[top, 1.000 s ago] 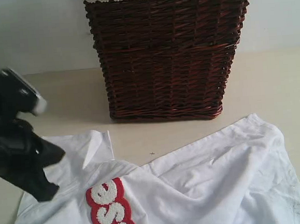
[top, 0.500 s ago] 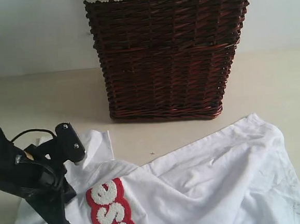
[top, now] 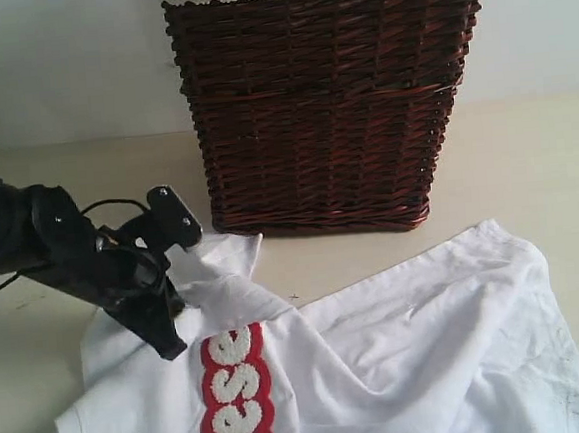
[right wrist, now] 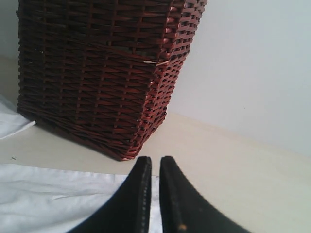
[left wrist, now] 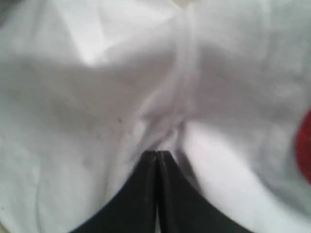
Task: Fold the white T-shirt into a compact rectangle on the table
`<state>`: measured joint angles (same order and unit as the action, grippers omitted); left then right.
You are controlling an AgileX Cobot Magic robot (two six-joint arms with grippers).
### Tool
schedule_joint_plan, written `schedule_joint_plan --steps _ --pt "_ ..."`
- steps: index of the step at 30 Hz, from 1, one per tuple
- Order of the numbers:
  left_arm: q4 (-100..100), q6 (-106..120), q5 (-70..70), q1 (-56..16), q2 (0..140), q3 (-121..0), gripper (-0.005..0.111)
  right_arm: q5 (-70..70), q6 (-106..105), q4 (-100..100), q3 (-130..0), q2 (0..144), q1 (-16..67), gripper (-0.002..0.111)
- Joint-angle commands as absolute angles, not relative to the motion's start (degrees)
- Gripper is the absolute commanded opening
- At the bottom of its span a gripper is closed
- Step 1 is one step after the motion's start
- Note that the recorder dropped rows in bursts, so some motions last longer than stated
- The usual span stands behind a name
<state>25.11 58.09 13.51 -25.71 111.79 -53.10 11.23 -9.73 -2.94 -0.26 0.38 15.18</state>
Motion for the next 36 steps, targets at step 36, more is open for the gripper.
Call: schedule_joint_plan --steps 36 --pt "47.46 55.72 43.75 -10.33 88.13 -63.47 0.0 11.08 -9.83 -2.89 0.0 0.0 14.84 0.009"
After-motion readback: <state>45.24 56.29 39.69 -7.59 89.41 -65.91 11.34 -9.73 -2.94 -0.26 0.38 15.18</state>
